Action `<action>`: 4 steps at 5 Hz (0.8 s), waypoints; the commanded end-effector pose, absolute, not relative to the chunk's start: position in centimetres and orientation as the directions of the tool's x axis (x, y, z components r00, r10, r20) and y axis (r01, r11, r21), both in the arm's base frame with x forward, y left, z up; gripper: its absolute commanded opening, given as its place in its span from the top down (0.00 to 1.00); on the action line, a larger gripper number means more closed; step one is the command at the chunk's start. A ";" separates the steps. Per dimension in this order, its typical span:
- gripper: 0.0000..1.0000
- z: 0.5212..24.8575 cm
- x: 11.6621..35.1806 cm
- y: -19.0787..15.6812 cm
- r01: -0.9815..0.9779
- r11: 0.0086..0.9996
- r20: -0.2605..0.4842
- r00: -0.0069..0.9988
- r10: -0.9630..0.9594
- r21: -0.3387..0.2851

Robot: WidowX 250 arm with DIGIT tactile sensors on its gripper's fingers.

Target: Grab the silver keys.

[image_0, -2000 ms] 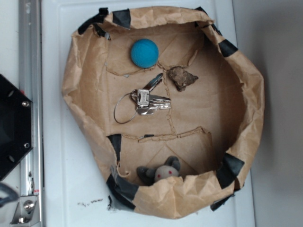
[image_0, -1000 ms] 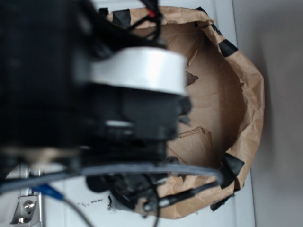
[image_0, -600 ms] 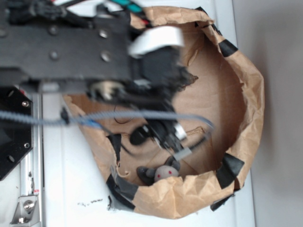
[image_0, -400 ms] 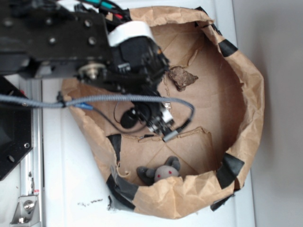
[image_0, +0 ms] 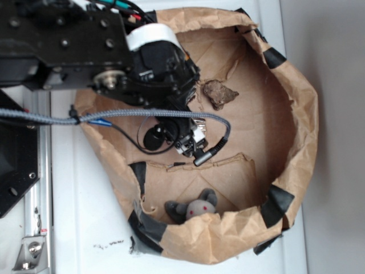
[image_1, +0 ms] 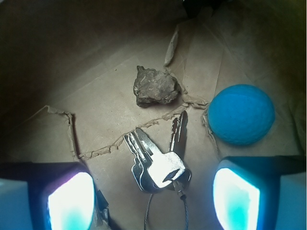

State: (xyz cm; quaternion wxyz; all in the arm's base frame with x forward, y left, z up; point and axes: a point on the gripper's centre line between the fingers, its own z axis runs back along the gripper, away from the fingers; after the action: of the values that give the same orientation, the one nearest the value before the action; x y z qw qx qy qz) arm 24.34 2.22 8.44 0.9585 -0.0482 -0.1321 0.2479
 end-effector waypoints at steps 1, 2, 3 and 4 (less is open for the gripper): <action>0.00 6.1 22.2 4.6 -0.477 0.875 0.248 0.841 0.481 -0.082; 0.00 4.9 21.5 5.3 -0.463 0.886 0.234 0.859 0.456 -0.025; 0.00 4.8 22.0 5.9 -0.453 0.891 0.213 0.867 0.450 -0.034; 0.00 2.9 24.0 5.7 -0.416 0.904 0.229 0.875 0.426 -0.094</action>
State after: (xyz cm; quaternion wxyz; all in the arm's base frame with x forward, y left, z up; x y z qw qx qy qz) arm 23.26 4.16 1.94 0.9730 -0.0265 -0.1016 0.2053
